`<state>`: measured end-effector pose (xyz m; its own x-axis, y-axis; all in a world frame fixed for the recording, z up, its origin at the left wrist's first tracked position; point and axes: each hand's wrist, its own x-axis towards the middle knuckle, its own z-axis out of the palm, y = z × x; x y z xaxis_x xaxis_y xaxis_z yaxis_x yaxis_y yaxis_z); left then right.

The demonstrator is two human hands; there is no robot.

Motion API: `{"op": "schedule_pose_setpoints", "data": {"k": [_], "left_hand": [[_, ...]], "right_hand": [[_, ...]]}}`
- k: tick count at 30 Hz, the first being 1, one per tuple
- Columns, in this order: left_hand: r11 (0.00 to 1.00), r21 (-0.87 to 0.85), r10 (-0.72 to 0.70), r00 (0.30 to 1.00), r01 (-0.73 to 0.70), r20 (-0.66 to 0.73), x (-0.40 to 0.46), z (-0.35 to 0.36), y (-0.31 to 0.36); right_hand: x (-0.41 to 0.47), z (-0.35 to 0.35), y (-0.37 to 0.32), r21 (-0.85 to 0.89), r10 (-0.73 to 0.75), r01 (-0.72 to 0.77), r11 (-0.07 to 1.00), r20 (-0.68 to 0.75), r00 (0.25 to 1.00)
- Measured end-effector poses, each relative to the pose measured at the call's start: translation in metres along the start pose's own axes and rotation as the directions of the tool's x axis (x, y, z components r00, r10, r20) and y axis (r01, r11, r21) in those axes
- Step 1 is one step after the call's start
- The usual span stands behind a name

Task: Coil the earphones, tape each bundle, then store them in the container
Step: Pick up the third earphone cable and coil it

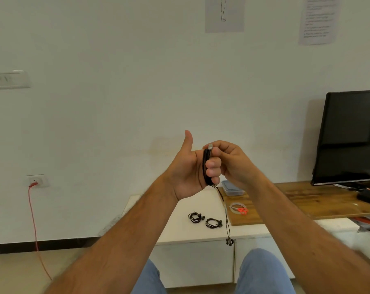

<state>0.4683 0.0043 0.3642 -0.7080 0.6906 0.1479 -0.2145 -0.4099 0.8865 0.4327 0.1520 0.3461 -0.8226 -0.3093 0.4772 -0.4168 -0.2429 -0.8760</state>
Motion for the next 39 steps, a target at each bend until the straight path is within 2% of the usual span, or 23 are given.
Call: {"op": "schedule_pose_setpoints", "data": {"k": [5,9,14,21,25,31,36,39], "left_hand": [[0.999,-0.036,0.032,0.997,-0.035,-0.065,0.003,0.000,0.001],[0.993,0.102,-0.052,0.996,0.060,-0.078,0.001,0.000,-0.003],[0.991,0.113,-0.065,0.993,0.076,-0.094,0.000,0.004,-0.004],[0.970,0.244,0.039,0.991,-0.006,-0.131,0.006,0.006,-0.002],[0.942,0.331,0.128,0.969,-0.053,-0.212,0.011,0.002,0.003],[0.924,0.363,0.217,0.949,-0.123,-0.230,0.016,-0.002,0.008],[0.863,0.467,0.354,0.891,-0.194,-0.284,0.019,-0.010,0.014],[0.815,0.549,0.399,0.867,-0.186,-0.299,0.020,-0.015,0.016]], "right_hand": [[0.000,0.008,0.013,0.013,0.052,-0.052,0.999,-0.059,0.997],[0.005,0.008,0.010,-0.107,-0.029,0.013,0.994,-0.141,0.990],[0.008,0.006,0.009,-0.119,-0.109,0.085,0.989,-0.209,0.972],[-0.003,0.008,0.022,-0.061,-0.017,0.010,0.998,-0.116,0.993],[-0.014,0.010,0.033,-0.111,0.002,-0.009,0.994,-0.064,0.998],[-0.027,0.017,0.036,-0.172,0.151,-0.151,0.973,-0.012,0.988],[-0.034,0.019,0.033,-0.238,0.219,-0.199,0.950,0.059,0.974],[-0.035,0.023,0.026,-0.293,0.242,-0.221,0.930,0.035,0.970]]}}
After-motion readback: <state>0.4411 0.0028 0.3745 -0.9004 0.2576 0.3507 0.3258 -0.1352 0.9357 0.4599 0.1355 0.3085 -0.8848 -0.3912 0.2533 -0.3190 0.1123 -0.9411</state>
